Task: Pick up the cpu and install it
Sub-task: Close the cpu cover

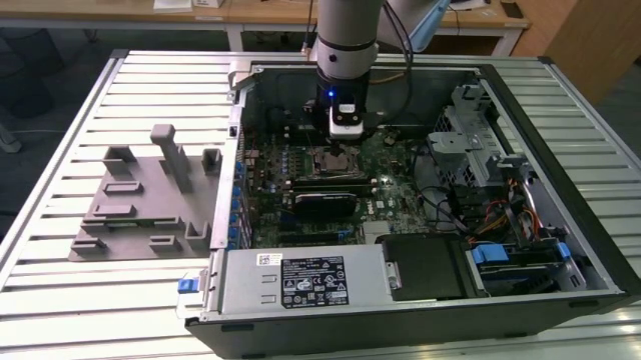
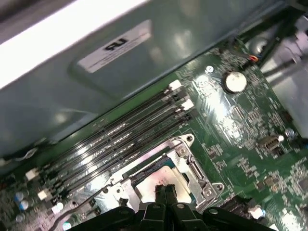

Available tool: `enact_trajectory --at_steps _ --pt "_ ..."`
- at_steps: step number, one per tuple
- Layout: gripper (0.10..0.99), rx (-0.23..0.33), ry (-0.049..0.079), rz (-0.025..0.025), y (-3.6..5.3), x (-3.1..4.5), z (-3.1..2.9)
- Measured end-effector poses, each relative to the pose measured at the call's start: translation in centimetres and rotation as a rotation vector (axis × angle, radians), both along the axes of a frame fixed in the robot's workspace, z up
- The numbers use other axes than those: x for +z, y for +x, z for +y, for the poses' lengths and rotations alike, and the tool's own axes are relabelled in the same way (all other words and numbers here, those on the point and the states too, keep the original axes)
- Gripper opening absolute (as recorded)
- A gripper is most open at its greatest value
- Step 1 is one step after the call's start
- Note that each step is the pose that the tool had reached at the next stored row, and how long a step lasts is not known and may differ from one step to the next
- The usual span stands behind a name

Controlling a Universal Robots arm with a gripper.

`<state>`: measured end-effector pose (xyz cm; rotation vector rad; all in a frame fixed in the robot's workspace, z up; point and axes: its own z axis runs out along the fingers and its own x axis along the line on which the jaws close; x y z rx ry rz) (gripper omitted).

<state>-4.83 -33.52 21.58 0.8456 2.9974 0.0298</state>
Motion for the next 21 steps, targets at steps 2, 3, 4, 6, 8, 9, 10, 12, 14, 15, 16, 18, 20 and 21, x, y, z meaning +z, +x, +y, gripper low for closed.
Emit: enact_trajectory --at_steps 2,3,4,6,8,9,10,12,14,15,16,18,20,21 --pt "0.106 0.036 0.0 0.0 0.0 -0.01 0.0" --pt "0.106 0.054 0.0 0.0 0.0 -0.01 0.0" --pt "0.106 0.072 0.0 0.0 0.0 -0.01 0.0" --pt "0.106 0.109 0.0 0.0 0.0 -0.02 0.0" --pt "0.106 0.145 0.0 0.0 0.0 -0.03 0.0" --pt "0.106 0.163 0.0 0.0 0.0 -0.03 0.0" --pt "0.106 0.181 0.0 0.0 0.0 -0.04 0.0" --pt "0.106 0.219 0.0 0.0 0.0 -0.04 0.0" --pt "0.106 0.254 0.0 0.0 0.0 -0.05 0.0" --pt "0.106 0.272 0.0 0.0001 0.0 -0.05 0.0" --pt "0.106 0.29 0.0 0.0 0.0 -0.05 0.0" --pt "0.106 0.327 0.0 0.0 0.0 -0.06 0.0" --pt "0.106 0.363 0.0 0.0 0.0 -0.08 0.0" --pt "0.106 0.381 0.0 0.0 0.0 -0.09 0.0"
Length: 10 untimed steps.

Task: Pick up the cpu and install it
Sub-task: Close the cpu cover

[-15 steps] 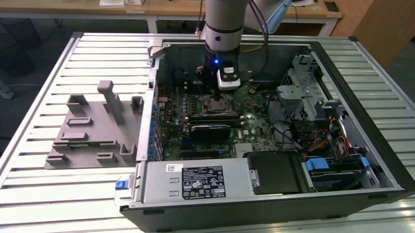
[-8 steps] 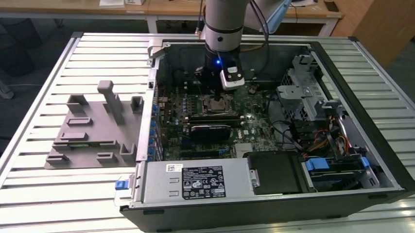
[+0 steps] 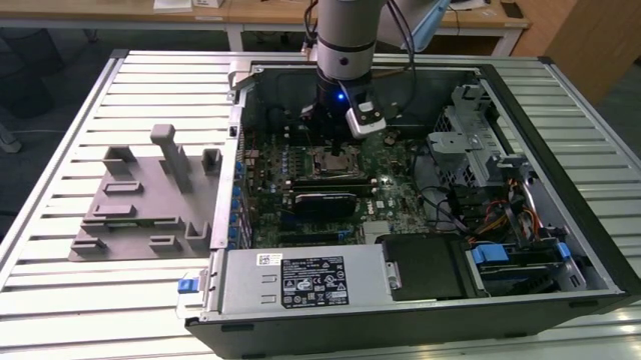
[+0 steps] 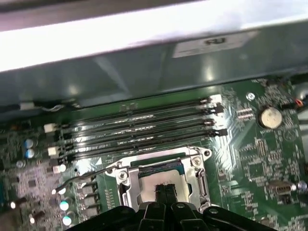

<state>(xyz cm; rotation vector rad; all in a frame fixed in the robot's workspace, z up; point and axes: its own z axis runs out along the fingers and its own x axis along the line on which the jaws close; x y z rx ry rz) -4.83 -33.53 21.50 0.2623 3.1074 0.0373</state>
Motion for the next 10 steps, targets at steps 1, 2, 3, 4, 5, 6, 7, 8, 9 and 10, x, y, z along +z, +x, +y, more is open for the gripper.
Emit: enact_trajectory --at_steps 1,2,3,4,5,6,7,8,9,10 --pt "0.106 0.017 0.0 0.0 0.0 0.0 0.0" --pt "0.106 0.023 0.0 0.0 0.0 0.0 0.0" --pt "0.106 0.024 0.0 0.0 0.0 0.0 0.0" --pt "0.106 0.024 0.0 0.0 0.0 -0.01 0.0" --pt "0.106 0.024 0.0 0.0 0.0 -0.01 0.0" --pt "0.106 0.025 0.0 0.0 0.0 -0.01 0.0" --pt "0.106 0.025 0.0 -0.0001 -0.01 -0.01 0.0" --pt "0.106 0.025 0.0 -0.0004 -0.07 -0.01 0.0" --pt "0.106 0.025 0.0 -0.0011 -0.15 -0.01 0.0" --pt "0.106 0.025 0.001 -0.0018 -0.24 -0.01 0.0"
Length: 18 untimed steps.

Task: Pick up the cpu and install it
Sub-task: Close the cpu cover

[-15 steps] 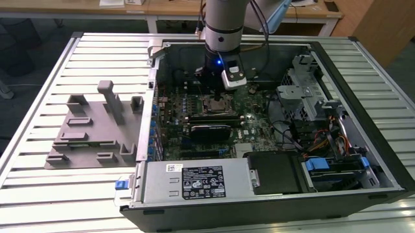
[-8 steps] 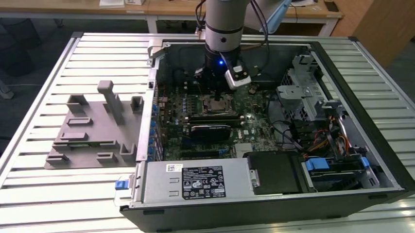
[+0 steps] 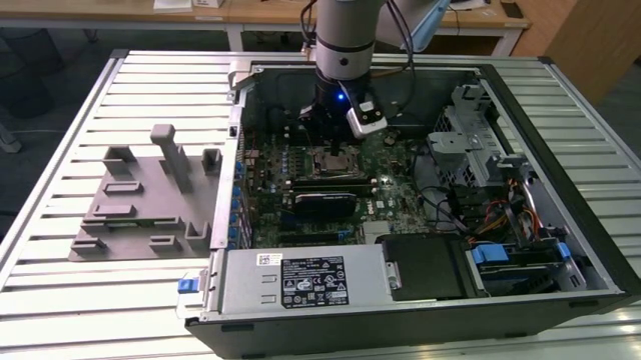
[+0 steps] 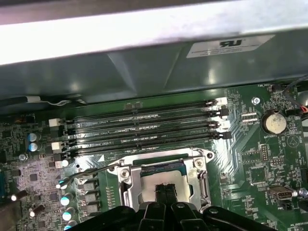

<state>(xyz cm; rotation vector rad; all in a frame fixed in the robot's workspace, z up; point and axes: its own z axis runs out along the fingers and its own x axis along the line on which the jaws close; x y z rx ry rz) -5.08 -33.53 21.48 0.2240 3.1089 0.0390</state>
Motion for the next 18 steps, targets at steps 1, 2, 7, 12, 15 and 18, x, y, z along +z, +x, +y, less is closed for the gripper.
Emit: enact_trajectory --at_steps 1,2,7,12,15,18 --pt "0.106 0.0 0.0 -0.0008 -0.11 0.0 0.0" --pt "0.106 0.0 0.0 -0.0015 -0.24 -0.01 0.0" --pt "0.106 0.0 0.0 -0.0049 -0.97 -0.06 0.0" --pt "0.106 0.0 0.001 -0.0078 -1.76 -0.1 0.0" --pt "0.106 0.0 0.001 -0.0093 -2.25 -0.15 0.0" --pt "0.106 0.0 0.002 -0.0114 -2.57 -0.27 0.0"
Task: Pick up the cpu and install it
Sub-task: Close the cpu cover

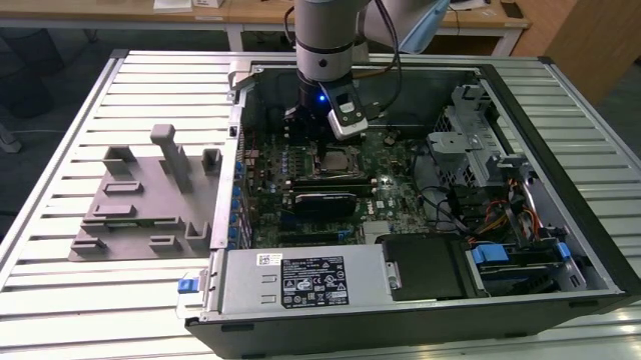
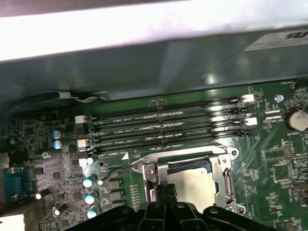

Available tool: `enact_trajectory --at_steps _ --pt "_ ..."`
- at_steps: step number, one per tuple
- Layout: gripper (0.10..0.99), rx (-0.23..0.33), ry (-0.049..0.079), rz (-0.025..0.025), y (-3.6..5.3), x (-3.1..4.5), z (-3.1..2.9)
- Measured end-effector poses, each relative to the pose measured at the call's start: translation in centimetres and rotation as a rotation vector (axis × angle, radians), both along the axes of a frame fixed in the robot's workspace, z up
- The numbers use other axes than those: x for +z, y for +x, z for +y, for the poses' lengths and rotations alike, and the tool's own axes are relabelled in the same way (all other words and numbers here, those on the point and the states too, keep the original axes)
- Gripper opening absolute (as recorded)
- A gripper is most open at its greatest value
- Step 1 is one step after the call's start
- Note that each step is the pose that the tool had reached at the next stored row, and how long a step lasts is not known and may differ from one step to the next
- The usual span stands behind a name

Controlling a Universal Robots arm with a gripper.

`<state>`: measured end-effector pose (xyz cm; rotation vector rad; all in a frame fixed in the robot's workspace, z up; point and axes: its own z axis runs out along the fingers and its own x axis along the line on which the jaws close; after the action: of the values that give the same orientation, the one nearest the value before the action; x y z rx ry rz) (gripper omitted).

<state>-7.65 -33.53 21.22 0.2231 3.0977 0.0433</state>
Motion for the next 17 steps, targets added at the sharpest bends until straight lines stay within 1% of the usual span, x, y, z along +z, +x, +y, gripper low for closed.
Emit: enact_trajectory --at_steps 6,11,17 --pt "0.106 0.0 0.0 -0.0011 -0.33 -0.1 0.0" --pt "0.106 0.0 0.0 -0.002 -0.82 -0.22 0.0" --pt "0.106 0.0 0.0 -0.0038 -0.96 -0.67 0.0"
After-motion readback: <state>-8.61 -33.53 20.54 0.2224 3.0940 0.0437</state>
